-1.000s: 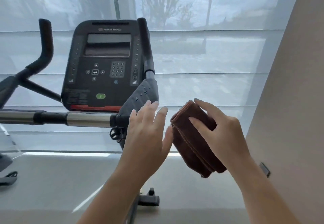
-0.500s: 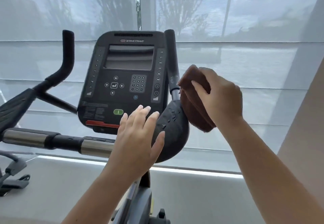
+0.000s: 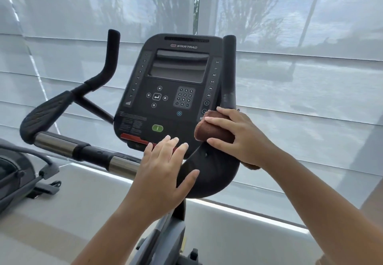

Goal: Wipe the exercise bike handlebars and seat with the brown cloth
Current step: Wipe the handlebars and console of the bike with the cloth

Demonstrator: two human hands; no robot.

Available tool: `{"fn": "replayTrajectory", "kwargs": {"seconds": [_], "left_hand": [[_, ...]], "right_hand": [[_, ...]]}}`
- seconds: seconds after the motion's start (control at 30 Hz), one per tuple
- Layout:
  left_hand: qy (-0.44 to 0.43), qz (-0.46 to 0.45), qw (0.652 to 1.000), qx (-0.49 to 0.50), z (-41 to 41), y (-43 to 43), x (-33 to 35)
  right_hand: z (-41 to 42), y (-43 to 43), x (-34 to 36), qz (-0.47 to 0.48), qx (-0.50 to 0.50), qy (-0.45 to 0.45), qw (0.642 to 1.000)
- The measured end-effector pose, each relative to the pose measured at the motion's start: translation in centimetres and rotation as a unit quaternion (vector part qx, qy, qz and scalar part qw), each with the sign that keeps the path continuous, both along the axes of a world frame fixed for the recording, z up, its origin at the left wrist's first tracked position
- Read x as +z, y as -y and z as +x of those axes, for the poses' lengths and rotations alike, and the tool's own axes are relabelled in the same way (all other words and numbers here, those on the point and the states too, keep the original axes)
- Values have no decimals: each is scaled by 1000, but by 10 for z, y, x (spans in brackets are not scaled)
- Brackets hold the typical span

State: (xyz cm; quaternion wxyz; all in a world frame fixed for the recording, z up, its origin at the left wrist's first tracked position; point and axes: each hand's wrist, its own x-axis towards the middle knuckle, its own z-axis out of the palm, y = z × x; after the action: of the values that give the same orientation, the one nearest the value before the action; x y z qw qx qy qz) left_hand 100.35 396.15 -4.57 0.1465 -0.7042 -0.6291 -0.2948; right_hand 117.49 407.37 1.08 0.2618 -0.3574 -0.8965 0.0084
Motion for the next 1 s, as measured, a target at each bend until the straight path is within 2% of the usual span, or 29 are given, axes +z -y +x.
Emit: {"fn": "replayTrajectory", "kwargs": {"seconds": [0.1, 0.27, 0.47, 0.57, 0.77, 0.87, 1.0], "left_hand": [[-5, -13, 1000, 5, -1, -1, -5], [-14, -17, 1000, 6, -5, 1, -13], [-25, 11, 1000, 4, -3, 1, -20], [-19, 24, 1000, 8, -1, 2, -22], [-11, 28, 1000, -2, -2, 2, -24], [-13, 37, 999, -5, -3, 2, -25], [-23, 32, 999, -2, -7, 6, -27]], "right_hand": [[-3, 7, -9, 22, 6, -32, 999], [1, 27, -27, 118, 22, -61, 991], [-8, 3, 0, 55, 11, -13, 998], [-10, 6, -3, 62, 4, -14, 998], [1, 49, -33, 129, 54, -59, 988], [-3, 41, -22, 116, 56, -38, 991], [-20, 14, 6, 80, 0, 11, 997]]}}
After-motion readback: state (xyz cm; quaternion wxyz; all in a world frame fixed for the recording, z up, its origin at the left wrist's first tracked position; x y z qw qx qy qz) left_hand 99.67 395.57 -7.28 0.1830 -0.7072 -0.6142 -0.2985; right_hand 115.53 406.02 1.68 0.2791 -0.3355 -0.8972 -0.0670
